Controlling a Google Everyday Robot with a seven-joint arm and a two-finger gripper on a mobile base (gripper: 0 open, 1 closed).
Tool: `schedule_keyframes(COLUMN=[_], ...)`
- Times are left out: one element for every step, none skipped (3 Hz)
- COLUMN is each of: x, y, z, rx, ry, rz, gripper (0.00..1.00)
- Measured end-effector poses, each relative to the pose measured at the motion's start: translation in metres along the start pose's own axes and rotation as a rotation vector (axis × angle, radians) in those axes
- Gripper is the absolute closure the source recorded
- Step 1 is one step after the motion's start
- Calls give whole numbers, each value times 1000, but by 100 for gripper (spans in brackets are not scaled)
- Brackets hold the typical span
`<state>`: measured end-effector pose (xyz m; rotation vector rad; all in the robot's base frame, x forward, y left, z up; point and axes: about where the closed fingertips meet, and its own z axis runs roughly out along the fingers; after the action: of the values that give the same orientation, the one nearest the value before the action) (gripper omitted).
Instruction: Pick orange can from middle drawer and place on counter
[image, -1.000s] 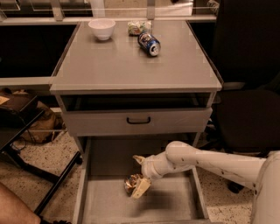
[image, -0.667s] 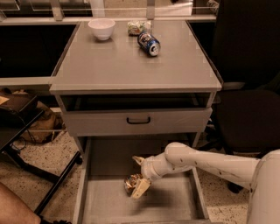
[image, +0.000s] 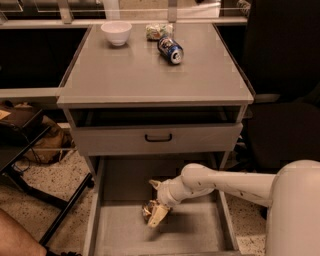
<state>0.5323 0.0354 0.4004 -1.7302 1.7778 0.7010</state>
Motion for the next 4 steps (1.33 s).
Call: schedule_keyframes(x=[5,16,16,16], y=[-1,0,0,0], z=[8,10,10,10], rx=[5,7,7,7], ry=[20,15,14,14], rz=[1,23,23,23], gripper=[0,14,38,61])
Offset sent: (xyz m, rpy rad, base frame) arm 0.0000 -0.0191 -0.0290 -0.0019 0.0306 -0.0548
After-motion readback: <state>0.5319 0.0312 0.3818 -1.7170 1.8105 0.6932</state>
